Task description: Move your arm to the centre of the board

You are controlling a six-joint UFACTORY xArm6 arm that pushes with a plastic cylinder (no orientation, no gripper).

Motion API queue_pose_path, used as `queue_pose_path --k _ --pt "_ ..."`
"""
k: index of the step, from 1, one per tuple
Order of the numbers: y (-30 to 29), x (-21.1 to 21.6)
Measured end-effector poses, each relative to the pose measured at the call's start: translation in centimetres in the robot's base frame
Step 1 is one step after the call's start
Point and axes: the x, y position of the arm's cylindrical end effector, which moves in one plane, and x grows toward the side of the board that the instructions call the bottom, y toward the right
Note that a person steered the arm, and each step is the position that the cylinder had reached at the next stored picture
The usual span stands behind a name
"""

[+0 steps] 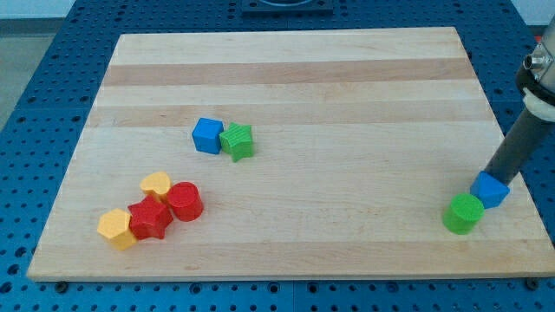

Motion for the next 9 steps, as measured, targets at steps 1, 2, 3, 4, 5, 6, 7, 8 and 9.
queue_pose_path --k 1,2,3,4,5,6,7,8,9 --pt "0.1 -0.5" --pt "1.9 -1.7" --pt "1.9 -1.7" --pt "1.9 -1.7" --pt "0.8 -1.7" --pt "-6.4 -2.3" --pt "-12.9 -3.3" --pt "-19.1 -4.7" --pt "-23.5 -9.7"
